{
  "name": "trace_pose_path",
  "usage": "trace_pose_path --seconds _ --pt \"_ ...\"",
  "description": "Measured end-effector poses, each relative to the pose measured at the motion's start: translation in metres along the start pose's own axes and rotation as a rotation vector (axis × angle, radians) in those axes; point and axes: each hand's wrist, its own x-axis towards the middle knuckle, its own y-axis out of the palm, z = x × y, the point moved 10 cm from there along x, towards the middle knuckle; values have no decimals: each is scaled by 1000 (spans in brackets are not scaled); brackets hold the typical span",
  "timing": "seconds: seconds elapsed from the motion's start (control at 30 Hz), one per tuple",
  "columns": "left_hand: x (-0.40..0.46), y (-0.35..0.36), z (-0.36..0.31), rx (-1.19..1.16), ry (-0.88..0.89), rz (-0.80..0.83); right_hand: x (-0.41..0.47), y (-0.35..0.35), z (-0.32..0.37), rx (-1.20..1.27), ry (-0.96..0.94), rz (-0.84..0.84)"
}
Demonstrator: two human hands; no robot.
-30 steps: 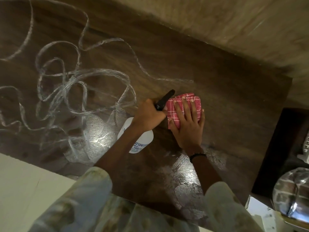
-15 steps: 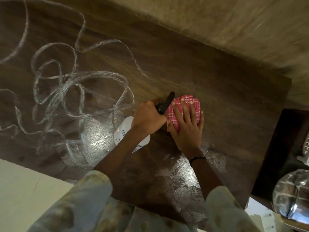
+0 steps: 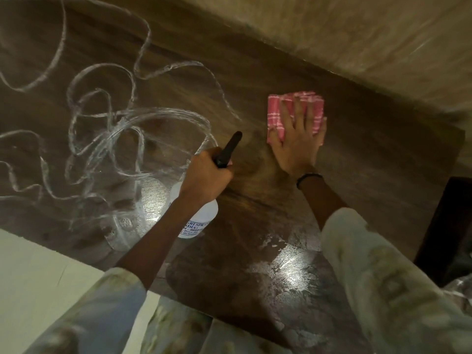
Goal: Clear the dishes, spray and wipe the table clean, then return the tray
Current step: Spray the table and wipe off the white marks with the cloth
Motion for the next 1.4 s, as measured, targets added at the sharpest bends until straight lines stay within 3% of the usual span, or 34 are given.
trace_pose_path --seconds 0.17,0.3,0.47,0.57,0.63,0.8,0.93,1.17,1.4 --pt "6 -15 3 16 -9 -34 -53 20 72 -18 -307 -10" --pt "10 -21 4 12 -20 -11 -90 26 44 -116 -466 66" --pt "19 -30 2 7 -13 -6 -38 6 -7 -94 -161 14" --pt "23 -34 0 -12 -12 1 3 -1 14 -17 -26 -33" --pt "25 -35 -1 -15 -14 11 13 4 45 1 -35 -26" --pt "34 -37 -3 2 -22 24 -34 21 108 -8 -360 -31" --pt "44 -34 -11 -16 -22 32 -57 25 69 -110 -517 45" --pt "64 -14 -43 122 38 75 5 -11 -35 -26 32 -69" --pt "81 1 -59 76 26 103 17 -10 -40 -33 74 -66"
